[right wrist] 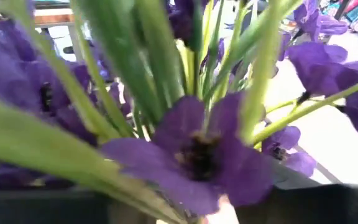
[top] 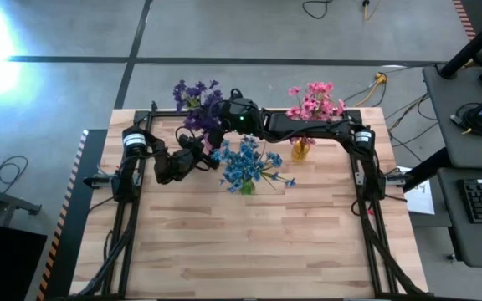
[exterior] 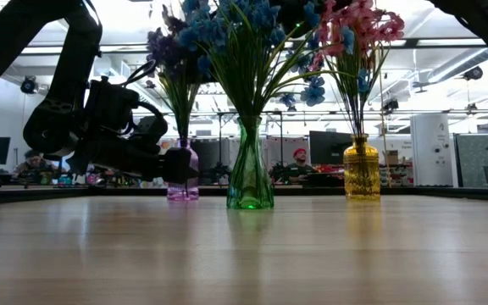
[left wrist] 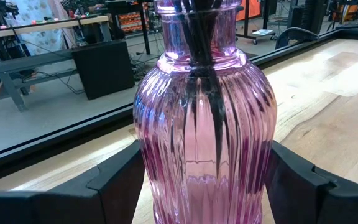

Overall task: Sort flowers into vase by color
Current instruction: Put the violet flowers into the violet vase

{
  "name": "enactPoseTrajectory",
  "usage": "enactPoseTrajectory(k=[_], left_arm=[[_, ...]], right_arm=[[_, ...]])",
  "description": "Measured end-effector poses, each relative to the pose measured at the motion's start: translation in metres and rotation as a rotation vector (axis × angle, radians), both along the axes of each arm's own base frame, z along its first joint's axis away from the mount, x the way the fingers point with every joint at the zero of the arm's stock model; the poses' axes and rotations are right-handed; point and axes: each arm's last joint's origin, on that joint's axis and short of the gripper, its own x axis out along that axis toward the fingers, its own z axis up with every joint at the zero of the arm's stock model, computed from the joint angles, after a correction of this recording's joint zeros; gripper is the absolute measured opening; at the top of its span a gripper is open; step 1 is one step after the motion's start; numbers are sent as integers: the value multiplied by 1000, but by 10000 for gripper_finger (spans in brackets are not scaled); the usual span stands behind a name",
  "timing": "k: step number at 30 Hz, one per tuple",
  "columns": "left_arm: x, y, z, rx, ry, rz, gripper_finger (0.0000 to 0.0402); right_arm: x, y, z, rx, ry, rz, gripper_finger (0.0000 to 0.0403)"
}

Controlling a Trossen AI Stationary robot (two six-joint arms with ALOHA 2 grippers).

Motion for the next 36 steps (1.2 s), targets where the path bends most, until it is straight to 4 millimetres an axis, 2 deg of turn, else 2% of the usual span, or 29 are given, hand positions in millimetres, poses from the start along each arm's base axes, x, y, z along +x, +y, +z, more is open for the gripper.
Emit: enactPoseTrajectory(k=[7,9,26,36], left_arm=[[0,0,0,0,0,0,267],[0,0,0,0,0,0,267],[0,0,0,0,0,0,267],[0,0,0,-1,2,0,267]], right_arm=[[0,0,0,12,-6,-3,34],[0,0,0,7,-7,-2,17],[2,-1,-1,3,-19,1,13],[7,-4,-15,10,6,-6,12]])
